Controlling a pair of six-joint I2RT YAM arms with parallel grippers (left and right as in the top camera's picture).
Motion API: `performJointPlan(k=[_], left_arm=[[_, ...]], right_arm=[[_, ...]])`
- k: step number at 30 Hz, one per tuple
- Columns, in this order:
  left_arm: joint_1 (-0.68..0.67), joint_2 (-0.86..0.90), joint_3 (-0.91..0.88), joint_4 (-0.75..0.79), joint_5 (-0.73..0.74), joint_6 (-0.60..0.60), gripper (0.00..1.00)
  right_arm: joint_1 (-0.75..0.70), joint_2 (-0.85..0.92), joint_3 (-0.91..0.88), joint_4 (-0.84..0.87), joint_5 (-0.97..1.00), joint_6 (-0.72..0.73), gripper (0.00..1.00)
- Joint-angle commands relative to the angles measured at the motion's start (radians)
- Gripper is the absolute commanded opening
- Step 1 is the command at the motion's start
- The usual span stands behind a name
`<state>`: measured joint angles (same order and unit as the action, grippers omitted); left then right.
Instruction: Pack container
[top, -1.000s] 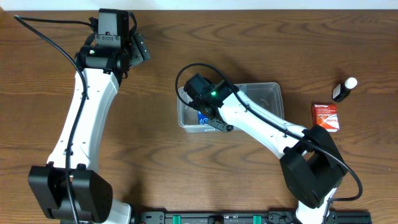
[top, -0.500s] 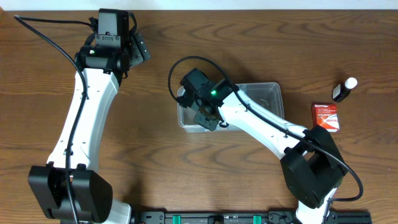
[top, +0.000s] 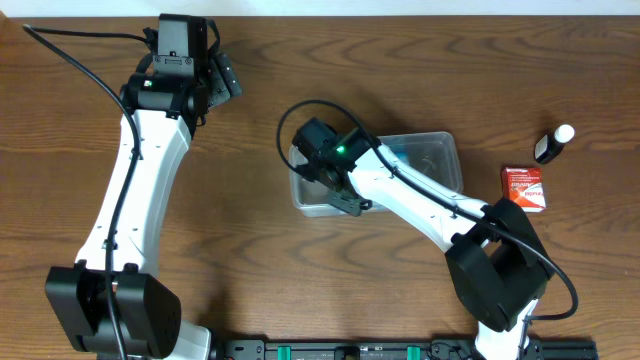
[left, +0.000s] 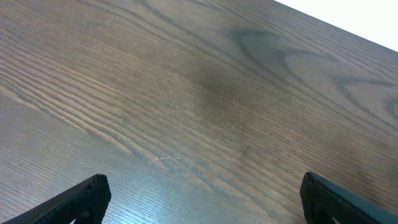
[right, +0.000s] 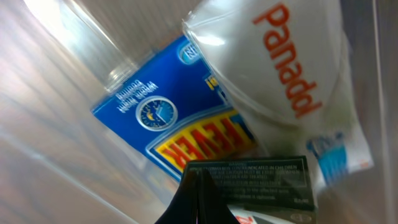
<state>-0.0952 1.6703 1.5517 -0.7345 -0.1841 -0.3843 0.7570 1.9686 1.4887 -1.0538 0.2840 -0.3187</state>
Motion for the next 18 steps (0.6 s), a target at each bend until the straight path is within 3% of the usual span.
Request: performJointPlan(k=[1, 11, 18], left_arm=[[0.0, -0.004, 0.01, -0.003, -0.012, 0.018, 0.98], [0.0, -0.004, 0.01, -0.003, -0.012, 0.018, 0.98], [0.0, -0.004, 0.01, -0.003, -0.012, 0.018, 0.98]], right_arm=[[0.007, -0.002, -0.004, -0.043, 0.254, 0.007, 0.01], [0.002, -0.002, -0.004, -0.016, 0.293, 0.028, 0.01], [-0.055, -0.002, -0.004, -0.039, 0.295, 0.118, 0.01]])
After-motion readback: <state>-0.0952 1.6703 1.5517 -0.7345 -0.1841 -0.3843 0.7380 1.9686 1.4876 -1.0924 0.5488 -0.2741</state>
